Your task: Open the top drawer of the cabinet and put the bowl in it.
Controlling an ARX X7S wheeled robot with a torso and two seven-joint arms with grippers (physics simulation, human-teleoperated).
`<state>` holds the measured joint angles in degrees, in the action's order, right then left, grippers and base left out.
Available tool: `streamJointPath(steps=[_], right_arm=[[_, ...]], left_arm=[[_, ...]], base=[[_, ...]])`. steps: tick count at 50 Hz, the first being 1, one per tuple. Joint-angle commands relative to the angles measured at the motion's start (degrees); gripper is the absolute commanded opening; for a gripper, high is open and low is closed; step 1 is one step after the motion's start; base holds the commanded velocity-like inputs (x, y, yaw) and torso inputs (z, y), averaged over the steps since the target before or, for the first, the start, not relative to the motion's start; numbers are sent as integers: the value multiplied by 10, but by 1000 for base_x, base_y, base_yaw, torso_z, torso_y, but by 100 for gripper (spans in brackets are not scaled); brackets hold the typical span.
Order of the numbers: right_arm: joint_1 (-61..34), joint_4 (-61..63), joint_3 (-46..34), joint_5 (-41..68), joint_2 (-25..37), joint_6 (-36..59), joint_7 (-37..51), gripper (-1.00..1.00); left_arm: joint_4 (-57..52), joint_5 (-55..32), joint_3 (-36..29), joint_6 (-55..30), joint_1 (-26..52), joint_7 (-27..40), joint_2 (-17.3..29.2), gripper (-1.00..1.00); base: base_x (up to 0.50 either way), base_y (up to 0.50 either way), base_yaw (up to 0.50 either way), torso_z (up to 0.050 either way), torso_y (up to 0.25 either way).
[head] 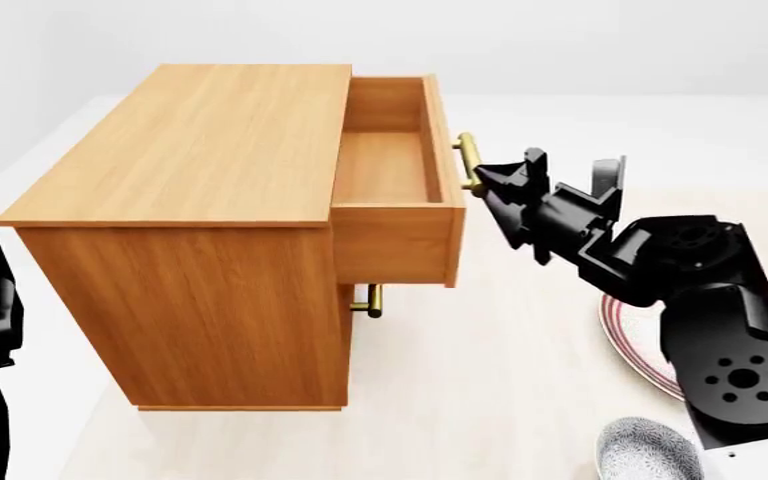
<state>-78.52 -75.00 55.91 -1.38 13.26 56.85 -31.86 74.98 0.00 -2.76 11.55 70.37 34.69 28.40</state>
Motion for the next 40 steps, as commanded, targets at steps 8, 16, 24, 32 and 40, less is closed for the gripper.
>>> streamJointPath(steps=[8,16,24,32,40], right_arm=[[-21,0,86,15,22,-72,8,-100],[-22,0,86,14,22,-73,7,-100],[-19,0,85,14,22,-74,5,-100],[-20,0,77,12,19,-70,-6,-100],[-15,0,71,13,20,-61,-12,100]], left_arm=[[0,0,-1,-1,1,1,0,100],[0,0,-1,-2,1,1,0,100],[0,0,-1,-3,2,1,0,100],[0,0,-1,-3,2,1,0,100],[0,0,-2,-2,1,1,0,100]], base=[[10,0,2,0,0],[8,0,3,0,0],[10,-1,2,1,0],[7,0,2,0,0],[0,0,1,0,0]])
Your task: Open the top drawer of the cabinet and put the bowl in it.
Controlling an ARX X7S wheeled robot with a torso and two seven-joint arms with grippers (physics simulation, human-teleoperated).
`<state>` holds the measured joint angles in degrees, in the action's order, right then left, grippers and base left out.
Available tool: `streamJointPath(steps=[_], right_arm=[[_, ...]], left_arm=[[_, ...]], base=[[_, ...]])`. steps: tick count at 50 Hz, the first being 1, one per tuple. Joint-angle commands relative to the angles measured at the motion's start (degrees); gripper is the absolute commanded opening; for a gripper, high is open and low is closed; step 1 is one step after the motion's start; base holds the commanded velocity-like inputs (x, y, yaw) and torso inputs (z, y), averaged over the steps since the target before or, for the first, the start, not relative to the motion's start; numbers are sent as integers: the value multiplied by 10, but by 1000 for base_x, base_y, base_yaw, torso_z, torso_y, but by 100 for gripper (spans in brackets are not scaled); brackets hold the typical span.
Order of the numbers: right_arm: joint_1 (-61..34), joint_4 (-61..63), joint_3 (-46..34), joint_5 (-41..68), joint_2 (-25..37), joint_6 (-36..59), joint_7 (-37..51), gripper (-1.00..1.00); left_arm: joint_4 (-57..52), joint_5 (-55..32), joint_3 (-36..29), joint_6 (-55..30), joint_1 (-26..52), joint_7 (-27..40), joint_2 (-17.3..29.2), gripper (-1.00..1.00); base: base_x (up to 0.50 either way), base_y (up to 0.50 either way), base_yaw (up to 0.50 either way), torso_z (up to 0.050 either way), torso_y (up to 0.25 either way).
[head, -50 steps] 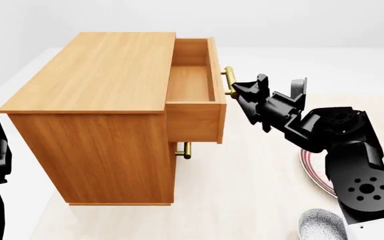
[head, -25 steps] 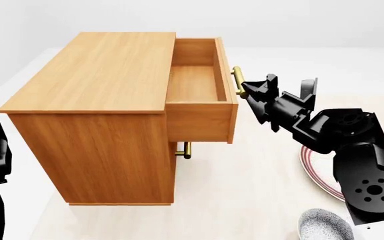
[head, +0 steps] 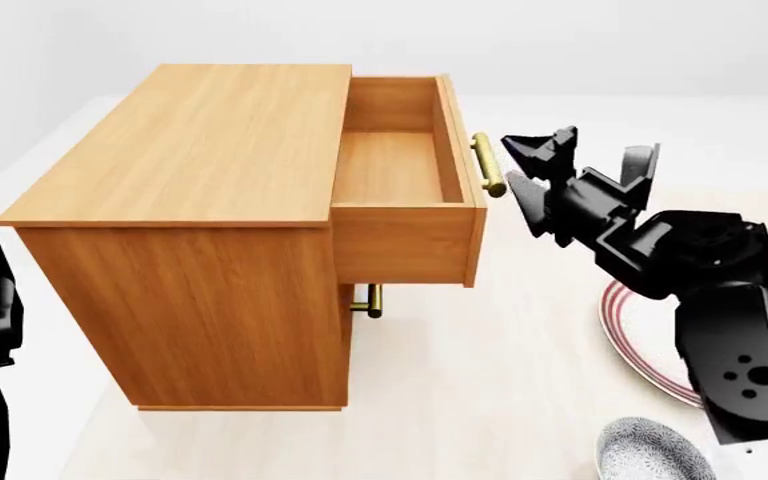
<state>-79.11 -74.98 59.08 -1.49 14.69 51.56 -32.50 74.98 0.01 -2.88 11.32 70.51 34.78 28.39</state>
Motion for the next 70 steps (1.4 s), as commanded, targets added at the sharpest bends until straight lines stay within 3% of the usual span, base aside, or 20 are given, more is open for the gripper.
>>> streamJointPath(steps=[1,13,22,34,40,46,49,57,60,65,70], right_arm=[[-9,0,40,14,6,-8,-4,100],[-7,0,46,15,7,-18,13,100],[-54,0,11,-2,13,-84,37,100],[-258,10,-159,-101,-41,-95,34,100],[-273,44,-227,-152,-90,-83,27,100],[-292,2,-300,-195,-124,-49,21,100],[-280,1,-353,-215,-146,-53,60,100],[-245,1,-781,217,-147,-17,238,100],[-238,2,-904,338,-147,-18,273,100],[-229,5,-1053,478,-147,-30,304,100],[-231,4,-1143,570,-147,-46,315,100]], left_arm=[[0,0,-1,0,0,0,0,100],[0,0,-2,1,-1,2,0,100],[0,0,-2,2,-1,1,0,100],[0,-1,-1,0,0,-2,0,100],[0,-1,0,0,0,-3,0,100],[0,-1,1,5,-2,-4,1,100],[0,-2,3,5,-2,-5,1,100],[0,-2,7,6,-2,-7,1,100],[0,-2,8,6,-2,-9,1,100],[0,-1,9,5,-1,-8,1,100],[0,-1,10,6,-3,-5,1,100]], base=[[0,0,0,0,0],[0,0,0,0,0],[0,0,0,0,0],[0,0,0,0,0],[0,0,0,0,0],[0,0,0,0,0],[0,0,0,0,0],[0,0,0,0,0],[0,0,0,0,0],[0,0,0,0,0],[0,0,0,0,0]])
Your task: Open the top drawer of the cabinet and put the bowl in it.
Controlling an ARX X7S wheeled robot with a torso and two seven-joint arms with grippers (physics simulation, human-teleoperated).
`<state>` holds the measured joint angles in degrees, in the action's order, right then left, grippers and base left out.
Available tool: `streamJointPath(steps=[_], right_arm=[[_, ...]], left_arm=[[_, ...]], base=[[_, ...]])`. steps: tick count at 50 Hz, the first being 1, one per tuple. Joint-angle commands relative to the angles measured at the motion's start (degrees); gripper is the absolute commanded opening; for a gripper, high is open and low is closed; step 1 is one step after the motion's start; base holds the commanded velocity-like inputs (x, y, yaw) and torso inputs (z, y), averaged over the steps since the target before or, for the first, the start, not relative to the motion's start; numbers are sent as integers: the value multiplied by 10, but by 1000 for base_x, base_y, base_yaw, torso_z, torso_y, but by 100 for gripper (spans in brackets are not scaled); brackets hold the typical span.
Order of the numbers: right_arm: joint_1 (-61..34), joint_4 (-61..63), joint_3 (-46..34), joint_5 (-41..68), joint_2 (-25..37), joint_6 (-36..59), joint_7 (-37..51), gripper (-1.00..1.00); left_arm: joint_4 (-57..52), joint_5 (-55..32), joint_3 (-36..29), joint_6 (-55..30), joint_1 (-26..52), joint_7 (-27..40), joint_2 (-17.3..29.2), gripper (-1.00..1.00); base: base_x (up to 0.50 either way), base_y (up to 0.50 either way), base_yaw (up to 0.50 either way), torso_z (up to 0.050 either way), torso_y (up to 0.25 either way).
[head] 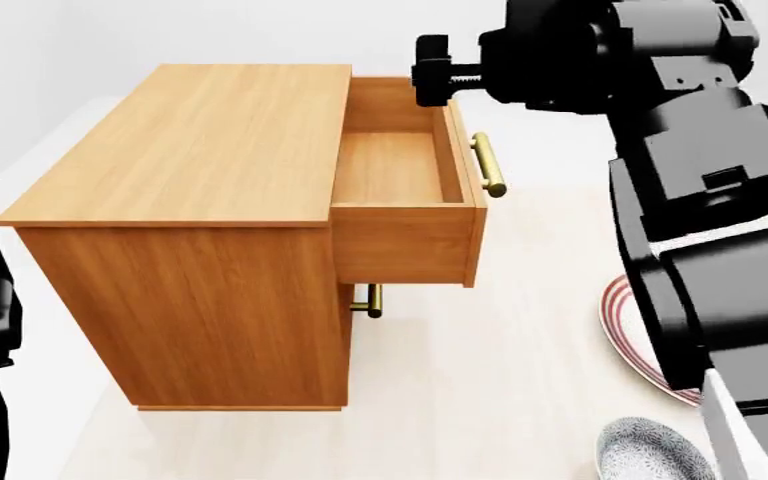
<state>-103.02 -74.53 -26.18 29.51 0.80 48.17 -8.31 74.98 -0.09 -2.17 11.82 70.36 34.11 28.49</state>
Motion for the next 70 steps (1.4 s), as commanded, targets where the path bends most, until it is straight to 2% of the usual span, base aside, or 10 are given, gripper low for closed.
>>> streamJointPath(steps=[1,10,17,33,41,48,61,70], right_arm=[[9,2,-311,271,-8,-15,73,100],[11,8,-432,391,-8,-29,83,100],[18,4,-500,442,-8,-43,88,100],[38,9,-581,486,-8,-48,85,100],[40,-4,-589,473,-8,-48,80,100],[47,-4,-513,387,-6,-32,81,100],[69,-4,-180,9,-6,22,35,100],[72,-4,-33,-163,-3,38,2,100]], left_arm=[[0,0,3,1,-2,2,1,100],[0,0,5,5,-7,2,1,100],[0,0,8,7,-8,0,1,100],[0,1,8,10,-8,-1,0,100],[0,1,8,10,-8,-1,0,100],[0,1,8,10,-8,-1,0,100],[0,1,9,10,-8,-2,1,100],[0,1,10,12,-9,-3,1,100]], base=[[0,0,0,0,0],[0,0,0,0,0],[0,0,0,0,0],[0,0,0,0,0],[0,0,0,0,0],[0,0,0,0,0],[0,0,0,0,0],[0,0,0,0,0]])
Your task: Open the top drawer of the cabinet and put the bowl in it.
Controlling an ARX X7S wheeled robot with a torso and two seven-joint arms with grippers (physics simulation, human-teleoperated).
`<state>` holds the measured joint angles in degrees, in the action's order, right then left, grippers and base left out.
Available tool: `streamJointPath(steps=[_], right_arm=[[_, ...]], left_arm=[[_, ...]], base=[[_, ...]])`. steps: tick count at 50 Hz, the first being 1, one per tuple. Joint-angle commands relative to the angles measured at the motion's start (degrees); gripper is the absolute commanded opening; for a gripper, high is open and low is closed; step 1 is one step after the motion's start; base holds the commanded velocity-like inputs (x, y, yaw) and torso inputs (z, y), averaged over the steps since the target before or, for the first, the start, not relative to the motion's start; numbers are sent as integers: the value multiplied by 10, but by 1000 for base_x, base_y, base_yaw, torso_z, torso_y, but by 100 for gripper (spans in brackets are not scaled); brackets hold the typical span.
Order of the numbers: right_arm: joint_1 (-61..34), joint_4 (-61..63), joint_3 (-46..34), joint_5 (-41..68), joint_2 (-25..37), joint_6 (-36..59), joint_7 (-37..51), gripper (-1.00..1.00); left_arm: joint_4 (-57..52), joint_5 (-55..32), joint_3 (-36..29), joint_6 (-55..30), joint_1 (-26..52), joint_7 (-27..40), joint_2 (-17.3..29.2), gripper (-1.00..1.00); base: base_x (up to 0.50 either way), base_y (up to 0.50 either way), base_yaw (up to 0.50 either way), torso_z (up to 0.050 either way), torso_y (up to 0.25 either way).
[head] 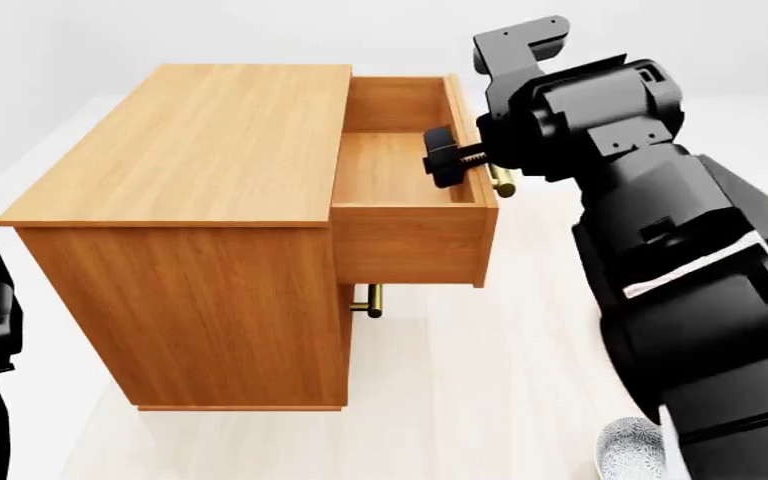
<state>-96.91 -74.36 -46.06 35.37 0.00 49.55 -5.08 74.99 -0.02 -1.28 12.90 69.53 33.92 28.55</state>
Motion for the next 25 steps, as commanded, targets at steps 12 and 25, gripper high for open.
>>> streamJointPath(steps=[12,25], right_arm=[[7,-6,246,-314,24,32,-53,100],[3,-6,279,-339,58,36,-60,100]], left_arm=[[0,0,2,1,0,-1,0,100],[0,2,-3,-4,6,1,-3,100]], base=[[0,0,0,0,0],[0,0,0,0,0]])
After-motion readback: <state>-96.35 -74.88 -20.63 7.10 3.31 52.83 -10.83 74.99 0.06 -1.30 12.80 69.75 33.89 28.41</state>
